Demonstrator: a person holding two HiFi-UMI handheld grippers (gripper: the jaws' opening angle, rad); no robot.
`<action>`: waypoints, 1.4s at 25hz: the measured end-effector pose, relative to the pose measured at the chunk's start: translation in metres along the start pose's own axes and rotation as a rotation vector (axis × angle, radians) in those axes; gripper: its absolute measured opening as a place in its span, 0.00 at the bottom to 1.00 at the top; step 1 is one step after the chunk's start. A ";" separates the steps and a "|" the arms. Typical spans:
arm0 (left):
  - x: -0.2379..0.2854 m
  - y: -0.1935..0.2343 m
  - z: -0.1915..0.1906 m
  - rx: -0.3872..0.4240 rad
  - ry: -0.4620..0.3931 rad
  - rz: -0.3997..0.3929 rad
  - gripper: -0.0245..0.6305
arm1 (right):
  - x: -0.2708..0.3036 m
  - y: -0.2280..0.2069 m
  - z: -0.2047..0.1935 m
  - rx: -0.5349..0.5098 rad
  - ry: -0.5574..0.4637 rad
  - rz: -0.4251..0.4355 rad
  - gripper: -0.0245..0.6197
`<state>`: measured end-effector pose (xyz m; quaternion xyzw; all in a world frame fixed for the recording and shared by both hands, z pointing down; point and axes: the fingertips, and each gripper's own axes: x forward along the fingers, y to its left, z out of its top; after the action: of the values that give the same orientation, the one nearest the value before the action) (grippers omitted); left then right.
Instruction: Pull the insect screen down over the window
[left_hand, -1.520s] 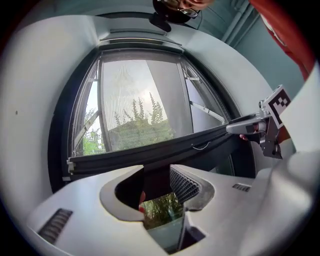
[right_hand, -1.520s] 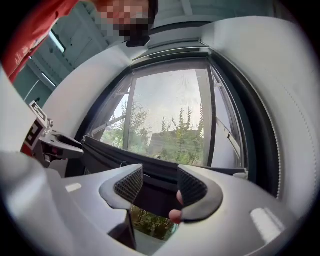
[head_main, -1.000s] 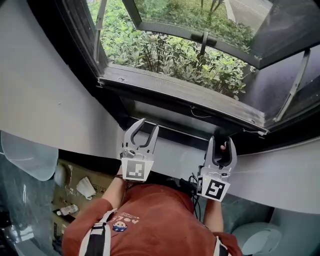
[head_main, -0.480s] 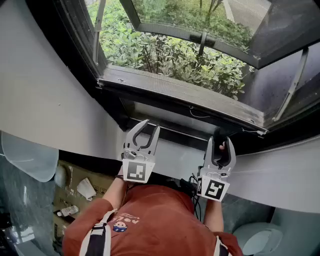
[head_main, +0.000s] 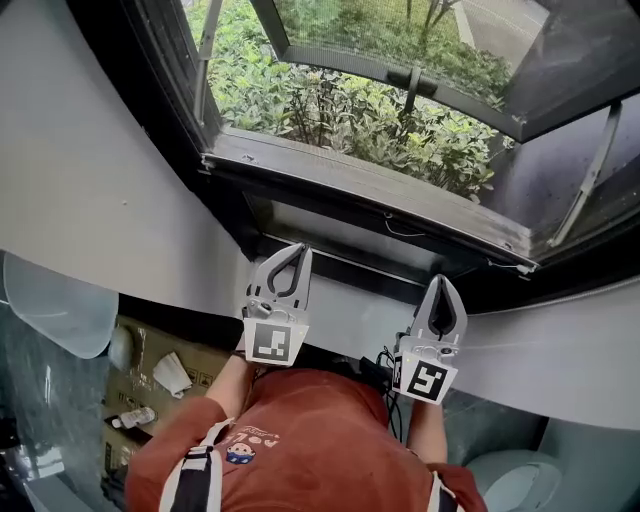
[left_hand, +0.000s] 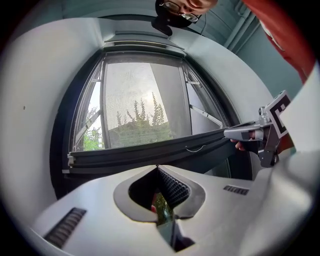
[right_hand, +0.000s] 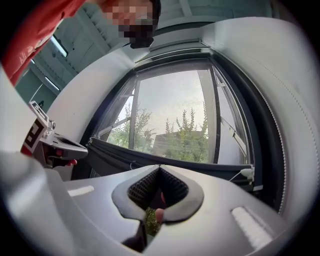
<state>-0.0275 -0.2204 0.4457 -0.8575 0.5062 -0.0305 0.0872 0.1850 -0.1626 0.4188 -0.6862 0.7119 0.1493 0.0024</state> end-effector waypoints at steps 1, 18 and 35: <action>-0.001 0.001 -0.001 -0.006 0.004 0.000 0.05 | 0.000 0.002 0.001 -0.004 -0.001 0.006 0.05; -0.004 0.001 0.000 -0.003 -0.012 0.003 0.05 | 0.000 0.002 0.000 -0.030 0.022 0.001 0.05; -0.004 0.002 0.001 -0.009 -0.014 -0.005 0.05 | 0.001 0.004 -0.002 -0.051 0.033 -0.005 0.05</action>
<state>-0.0314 -0.2179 0.4446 -0.8594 0.5033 -0.0225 0.0870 0.1817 -0.1634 0.4209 -0.6902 0.7061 0.1560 -0.0265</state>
